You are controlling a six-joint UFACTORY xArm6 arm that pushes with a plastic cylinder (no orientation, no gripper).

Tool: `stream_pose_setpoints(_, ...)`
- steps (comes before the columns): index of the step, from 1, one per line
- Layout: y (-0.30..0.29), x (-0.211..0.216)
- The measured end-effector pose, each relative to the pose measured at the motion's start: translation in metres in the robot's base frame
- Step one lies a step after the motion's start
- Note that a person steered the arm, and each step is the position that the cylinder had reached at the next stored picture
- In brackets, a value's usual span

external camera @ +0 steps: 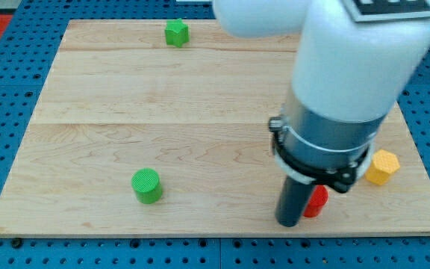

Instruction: Move the red circle slightly to the right

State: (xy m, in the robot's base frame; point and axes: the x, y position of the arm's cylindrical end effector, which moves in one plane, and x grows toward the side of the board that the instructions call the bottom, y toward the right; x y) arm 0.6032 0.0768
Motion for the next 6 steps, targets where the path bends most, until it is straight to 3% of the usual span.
stream_pose_setpoints(2, -0.010, -0.020)
stream_pose_setpoints(4, 0.035, -0.025)
stream_pose_setpoints(6, 0.030, -0.024)
